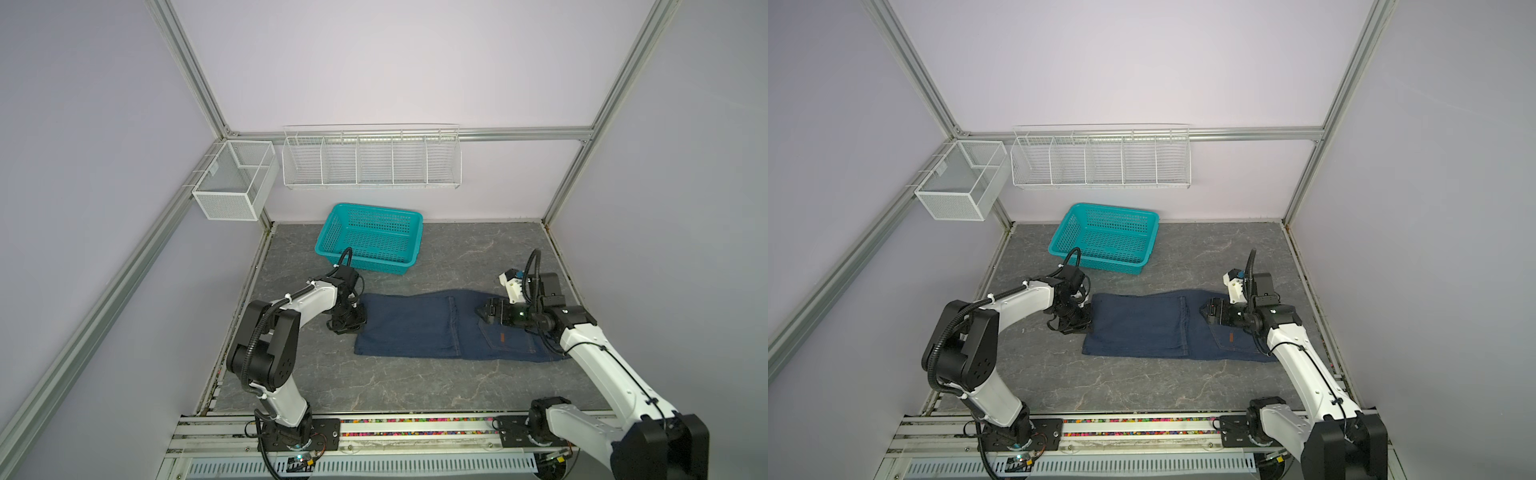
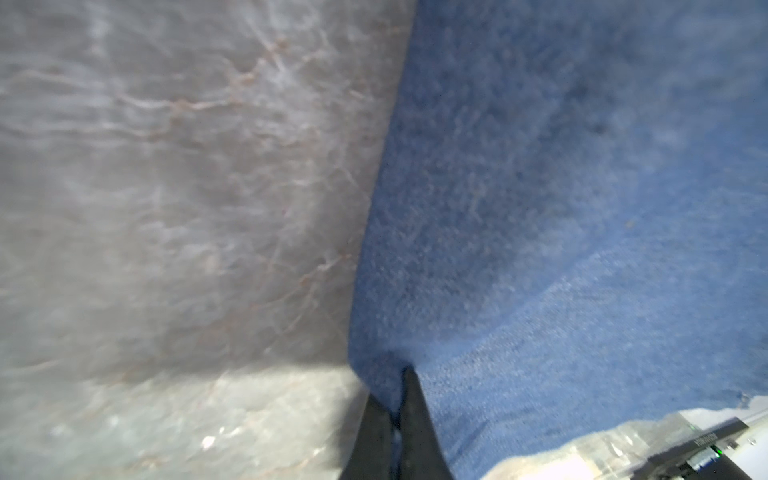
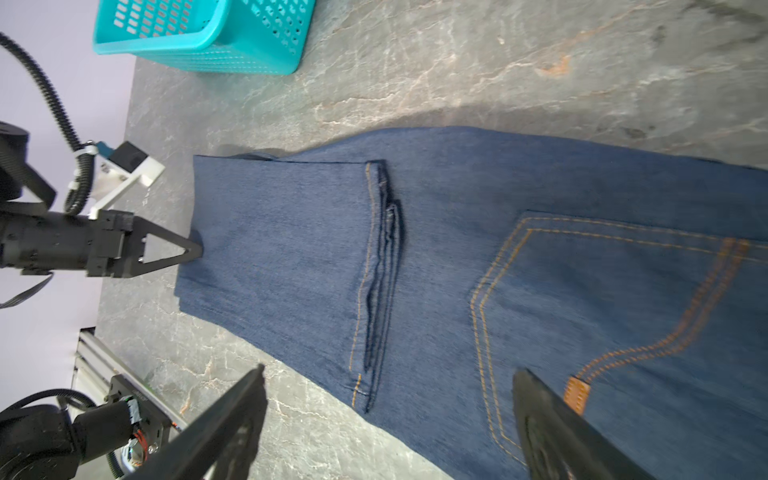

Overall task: Fold and stack the trousers
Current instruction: 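Grasp the folded end with the left gripper and lift it over the waistband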

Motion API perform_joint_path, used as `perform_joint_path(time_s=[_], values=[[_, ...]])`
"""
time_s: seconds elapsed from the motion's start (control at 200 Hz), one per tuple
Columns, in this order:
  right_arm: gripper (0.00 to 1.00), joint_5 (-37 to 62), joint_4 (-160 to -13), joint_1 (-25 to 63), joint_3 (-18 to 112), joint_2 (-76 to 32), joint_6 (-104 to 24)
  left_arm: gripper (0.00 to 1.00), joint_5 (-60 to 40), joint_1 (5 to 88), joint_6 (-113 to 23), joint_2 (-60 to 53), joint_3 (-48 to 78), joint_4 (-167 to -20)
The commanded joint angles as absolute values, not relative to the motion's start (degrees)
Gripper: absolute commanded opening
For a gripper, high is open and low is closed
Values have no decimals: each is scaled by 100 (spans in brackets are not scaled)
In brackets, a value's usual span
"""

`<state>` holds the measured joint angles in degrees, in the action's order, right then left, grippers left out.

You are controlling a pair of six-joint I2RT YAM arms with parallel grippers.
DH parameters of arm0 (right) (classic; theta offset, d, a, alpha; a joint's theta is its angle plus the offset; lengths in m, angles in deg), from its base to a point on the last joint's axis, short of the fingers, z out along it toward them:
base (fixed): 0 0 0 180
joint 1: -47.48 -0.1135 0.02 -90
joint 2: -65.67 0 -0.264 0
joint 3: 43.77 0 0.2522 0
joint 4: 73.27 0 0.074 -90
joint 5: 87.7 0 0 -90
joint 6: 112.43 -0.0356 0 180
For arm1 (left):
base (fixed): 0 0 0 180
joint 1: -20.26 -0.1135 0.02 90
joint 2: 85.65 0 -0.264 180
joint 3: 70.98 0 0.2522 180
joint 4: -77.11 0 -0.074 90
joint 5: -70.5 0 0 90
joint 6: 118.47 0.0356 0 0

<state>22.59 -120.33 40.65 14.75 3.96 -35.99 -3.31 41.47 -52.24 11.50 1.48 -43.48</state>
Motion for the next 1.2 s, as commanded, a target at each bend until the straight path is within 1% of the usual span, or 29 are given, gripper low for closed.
perform_joint_path(time_s=[0.0, 0.09, 0.245, 0.445, 0.56, 0.64, 0.745, 0.82, 0.94, 1.194], values=[[94, 2067, -12417, 4234, 1671, 494, -3265, 0, -699, 3921, -5180, 694, 375, -3684], [94, 1995, -12530, 4362, 1661, 502, -3149, 0, -978, 3684, -5101, 287, 387, -3352], [94, 2027, -12527, 4433, 1605, 429, -3072, 0, -1191, 3024, -4873, -168, 483, -2742], [93, 2109, -12415, 4435, 1458, 310, -3095, 0, -1815, 2416, -4926, -643, 1264, -1845], [92, 2235, -12319, 4429, 1360, 177, -3184, 0, -2192, 2299, -5079, -802, 1720, -1530], [90, 2314, -12198, 4394, 1213, 50, -3286, 0, -1985, 2299, -5112, -822, 1893, -1451], [88, 2255, -11988, 4227, 1017, -88, -3460, 0, -1089, 2331, -5171, -977, 1883, -1651], [86, 2091, -11824, 4075, 890, -192, -3616, 0, -749, 2536, -5413, -1152, 1878, -1825], [81, 1855, -11531, 3832, 742, -399, -3846, 0, -706, 3255, -5927, -1257, 2028, -1933], [66, 1794, -11041, 3608, 646, -925, -4121, 0, -899, 5144, -7086, -1035, 2353, -2494]])
